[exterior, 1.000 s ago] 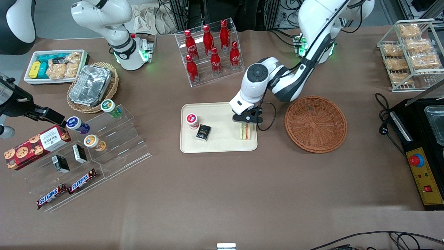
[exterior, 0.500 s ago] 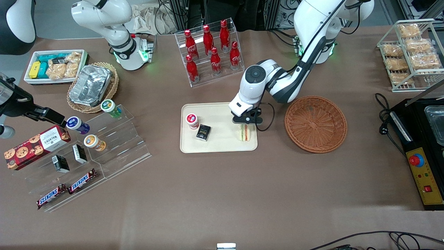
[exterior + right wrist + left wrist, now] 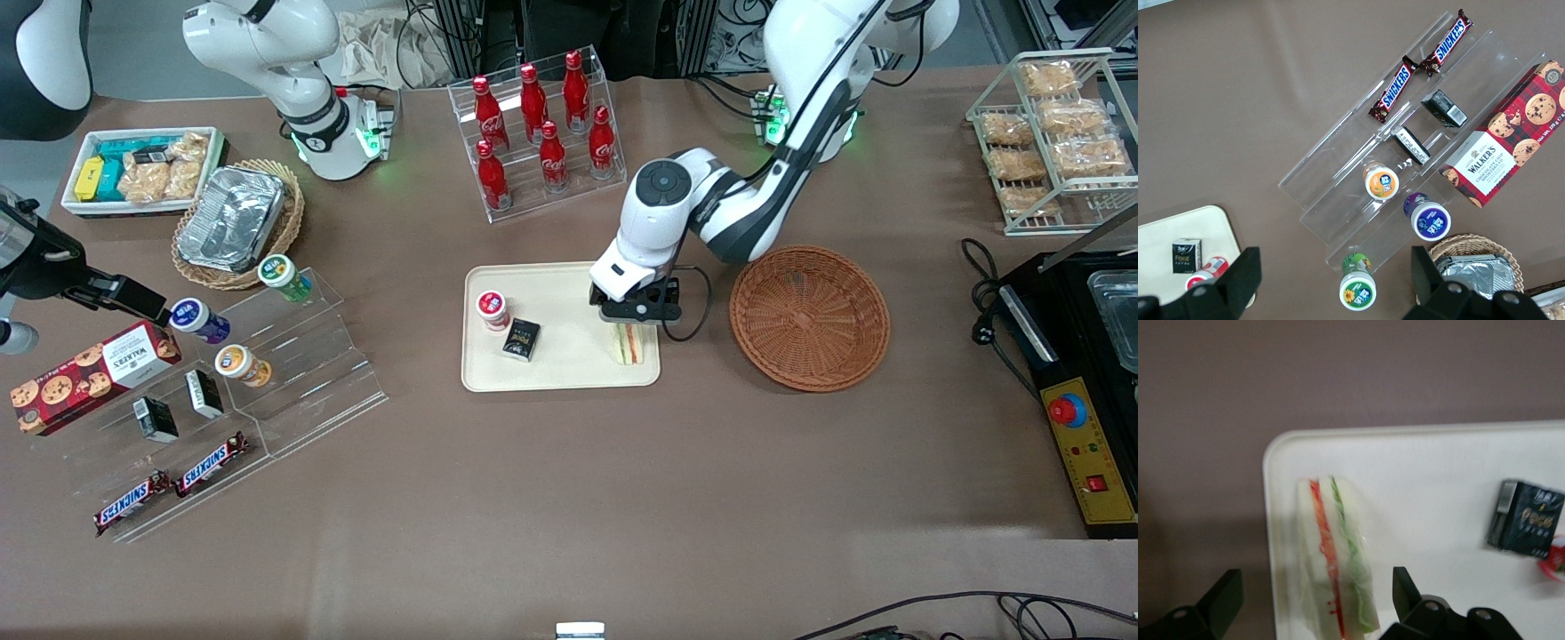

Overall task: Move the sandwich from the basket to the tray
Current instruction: 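Lower the sandwich onto the tray beside the black box, then open the left gripper to release the sandwich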

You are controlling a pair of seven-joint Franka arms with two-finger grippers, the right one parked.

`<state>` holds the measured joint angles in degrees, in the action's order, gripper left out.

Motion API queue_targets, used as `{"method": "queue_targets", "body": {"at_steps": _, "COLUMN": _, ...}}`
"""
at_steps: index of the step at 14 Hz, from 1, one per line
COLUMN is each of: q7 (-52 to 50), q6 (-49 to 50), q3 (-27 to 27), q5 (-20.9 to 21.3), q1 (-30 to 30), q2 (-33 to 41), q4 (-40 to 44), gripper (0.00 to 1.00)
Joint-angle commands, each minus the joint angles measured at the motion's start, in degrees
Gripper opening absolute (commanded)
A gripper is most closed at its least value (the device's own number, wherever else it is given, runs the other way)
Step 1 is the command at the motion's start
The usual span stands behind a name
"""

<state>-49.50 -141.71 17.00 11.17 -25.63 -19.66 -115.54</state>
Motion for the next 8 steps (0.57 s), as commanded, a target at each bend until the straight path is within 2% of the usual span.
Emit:
{"method": "queue_targets", "body": {"at_steps": 1, "q7": -0.52, "q6": 13.77, "q3": 0.14, "q5": -0.18, "q1": 2.85, "q2": 6.54, "q4": 4.52, "gripper": 0.99}}
{"method": "queue_targets", "body": {"at_steps": 3, "q7": 1.93, "q6": 21.79, "q3": -0.12, "q5": 0.87, "q1": 4.52, "q2": 10.85, "q4": 6.9, "gripper": 0.99}}
{"method": "queue_targets", "body": {"at_steps": 5, "q7": 9.12, "q6": 25.15, "q3": 0.31, "q5": -0.35, "q1": 10.3, "q2": 14.72, "q4": 7.35, "gripper": 0.99}}
{"method": "queue_targets", "body": {"at_steps": 8, "q7": 16.61, "q6": 26.48, "q3": 0.05, "q5": -3.43, "q1": 15.06, "q2": 19.12, "q4": 7.26, "gripper": 0.99}}
